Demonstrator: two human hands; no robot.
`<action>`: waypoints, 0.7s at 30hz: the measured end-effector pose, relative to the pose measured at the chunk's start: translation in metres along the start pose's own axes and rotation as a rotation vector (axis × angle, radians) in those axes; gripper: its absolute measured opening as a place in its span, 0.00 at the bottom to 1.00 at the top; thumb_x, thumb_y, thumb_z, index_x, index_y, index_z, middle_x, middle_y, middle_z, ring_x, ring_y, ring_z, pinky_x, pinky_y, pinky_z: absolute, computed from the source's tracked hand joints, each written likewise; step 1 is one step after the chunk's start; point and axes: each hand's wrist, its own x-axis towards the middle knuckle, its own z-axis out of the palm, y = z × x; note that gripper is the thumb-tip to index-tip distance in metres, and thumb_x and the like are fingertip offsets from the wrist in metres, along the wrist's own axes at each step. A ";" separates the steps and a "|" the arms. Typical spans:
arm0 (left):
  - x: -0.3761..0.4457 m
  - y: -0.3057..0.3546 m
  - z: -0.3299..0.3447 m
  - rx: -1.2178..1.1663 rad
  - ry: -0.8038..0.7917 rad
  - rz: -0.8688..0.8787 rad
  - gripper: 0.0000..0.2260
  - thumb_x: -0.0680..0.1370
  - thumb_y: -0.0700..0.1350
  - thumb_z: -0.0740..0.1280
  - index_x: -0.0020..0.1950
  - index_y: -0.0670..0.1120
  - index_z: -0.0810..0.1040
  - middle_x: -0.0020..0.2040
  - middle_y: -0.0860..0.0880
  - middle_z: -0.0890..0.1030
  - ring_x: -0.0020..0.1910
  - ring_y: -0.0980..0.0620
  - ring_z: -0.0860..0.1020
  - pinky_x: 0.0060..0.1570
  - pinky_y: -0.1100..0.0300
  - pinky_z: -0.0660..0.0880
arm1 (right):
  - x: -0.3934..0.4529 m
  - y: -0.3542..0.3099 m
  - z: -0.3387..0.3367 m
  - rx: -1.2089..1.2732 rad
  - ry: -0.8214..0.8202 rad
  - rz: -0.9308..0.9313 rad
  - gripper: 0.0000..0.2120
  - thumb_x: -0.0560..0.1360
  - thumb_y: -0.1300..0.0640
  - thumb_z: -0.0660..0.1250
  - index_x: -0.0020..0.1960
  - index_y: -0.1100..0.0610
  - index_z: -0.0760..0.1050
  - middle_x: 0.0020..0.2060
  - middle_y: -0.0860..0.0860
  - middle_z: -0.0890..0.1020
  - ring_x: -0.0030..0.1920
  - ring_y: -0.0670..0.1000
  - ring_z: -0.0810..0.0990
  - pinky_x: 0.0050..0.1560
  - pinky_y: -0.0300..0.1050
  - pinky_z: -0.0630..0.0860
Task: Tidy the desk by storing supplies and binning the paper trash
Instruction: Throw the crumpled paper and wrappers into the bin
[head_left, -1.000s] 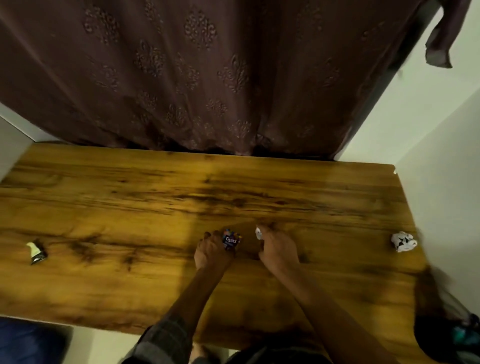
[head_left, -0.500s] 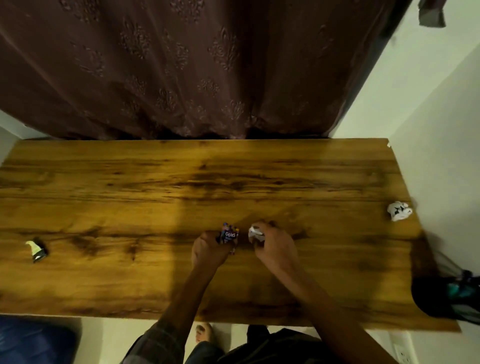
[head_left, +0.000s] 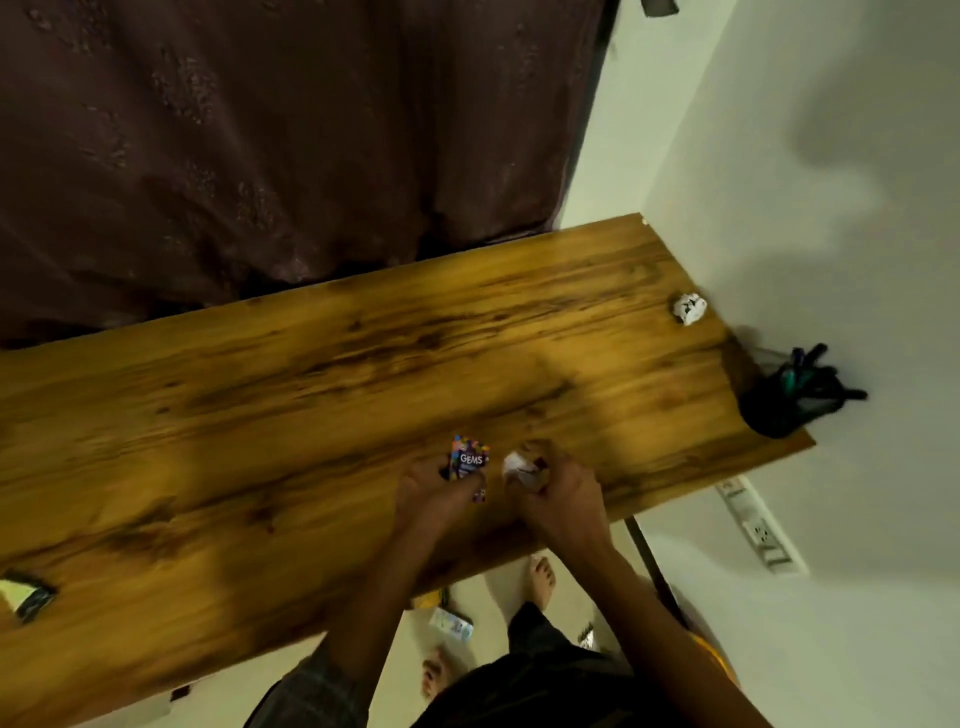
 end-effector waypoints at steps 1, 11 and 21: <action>-0.009 -0.005 0.001 -0.001 -0.007 0.008 0.10 0.74 0.55 0.75 0.51 0.50 0.85 0.44 0.52 0.84 0.47 0.50 0.82 0.46 0.57 0.76 | -0.015 0.002 0.001 0.019 0.009 0.037 0.21 0.74 0.46 0.72 0.65 0.50 0.76 0.51 0.46 0.84 0.48 0.47 0.83 0.42 0.36 0.73; -0.077 -0.019 0.063 -0.102 -0.315 0.161 0.03 0.77 0.44 0.75 0.49 0.48 0.83 0.41 0.51 0.85 0.38 0.58 0.81 0.34 0.63 0.75 | -0.119 0.030 -0.034 -0.027 0.184 0.297 0.19 0.74 0.42 0.68 0.62 0.46 0.78 0.52 0.46 0.85 0.48 0.49 0.83 0.45 0.43 0.78; -0.144 -0.003 0.144 0.032 -0.427 0.329 0.07 0.75 0.53 0.75 0.44 0.50 0.84 0.41 0.53 0.86 0.43 0.54 0.84 0.47 0.52 0.81 | -0.200 0.103 -0.081 0.000 0.312 0.443 0.16 0.73 0.38 0.68 0.55 0.46 0.81 0.46 0.43 0.85 0.46 0.45 0.83 0.43 0.42 0.79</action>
